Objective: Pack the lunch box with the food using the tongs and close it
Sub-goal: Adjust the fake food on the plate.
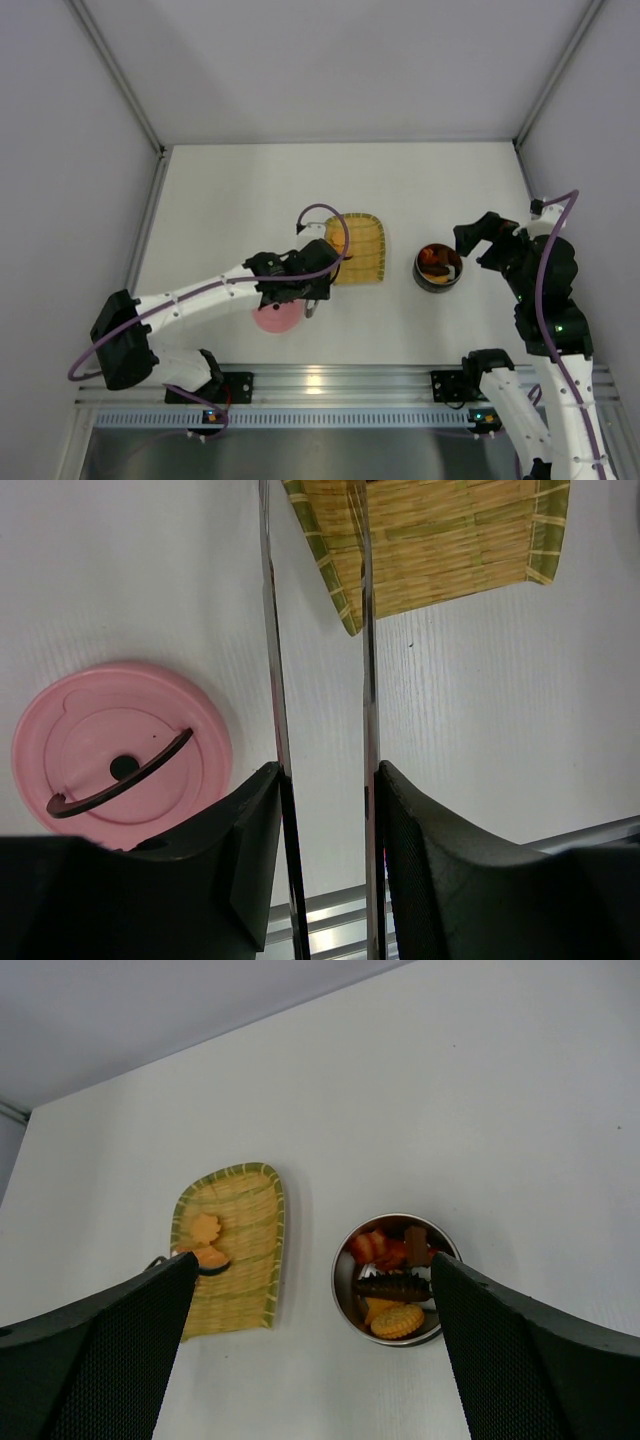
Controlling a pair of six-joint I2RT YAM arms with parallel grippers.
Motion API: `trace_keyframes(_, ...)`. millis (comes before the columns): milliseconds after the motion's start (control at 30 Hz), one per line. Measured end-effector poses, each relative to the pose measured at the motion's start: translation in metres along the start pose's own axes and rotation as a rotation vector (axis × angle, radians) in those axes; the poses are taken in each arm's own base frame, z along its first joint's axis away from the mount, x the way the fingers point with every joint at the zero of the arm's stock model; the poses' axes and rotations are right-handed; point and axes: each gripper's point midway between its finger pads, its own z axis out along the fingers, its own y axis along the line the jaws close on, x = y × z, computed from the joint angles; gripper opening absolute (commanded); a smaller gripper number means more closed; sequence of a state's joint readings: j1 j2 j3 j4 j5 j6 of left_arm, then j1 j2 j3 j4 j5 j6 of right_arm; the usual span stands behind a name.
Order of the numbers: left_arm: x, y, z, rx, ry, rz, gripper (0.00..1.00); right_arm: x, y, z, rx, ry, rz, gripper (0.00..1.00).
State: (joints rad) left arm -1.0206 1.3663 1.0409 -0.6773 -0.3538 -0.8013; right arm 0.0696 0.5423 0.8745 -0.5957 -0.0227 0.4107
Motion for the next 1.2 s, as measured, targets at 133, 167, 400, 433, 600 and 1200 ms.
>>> trace_keyframes(133, -0.01, -0.001, -0.002, 0.004, -0.018, -0.001, 0.47, 0.0, 0.0, 0.0, 0.001, 0.0, -0.005, 0.99)
trace_keyframes(167, -0.012, -0.001, -0.002, 0.004, -0.021, -0.002, 0.47, 0.0, 0.0, 0.0, 0.001, 0.0, -0.007, 0.99)
trace_keyframes(400, -0.027, -0.005, -0.003, 0.01, -0.04, 0.006, 0.47, 0.0, -0.001, 0.0, 0.003, -0.001, -0.009, 0.99)
trace_keyframes(433, -0.028, -0.006, -0.003, 0.012, -0.041, 0.007, 0.47, 0.0, -0.001, 0.0, 0.003, -0.001, -0.01, 0.99)
trace_keyframes(600, -0.029, -0.01, -0.005, 0.023, -0.039, 0.01, 0.46, 0.0, -0.001, 0.0, 0.003, -0.001, -0.01, 0.99)
trace_keyframes(1200, -0.02, -0.009, 0.002, 0.015, -0.006, 0.009, 0.46, -0.001, -0.001, -0.001, 0.001, -0.007, -0.01, 0.99)
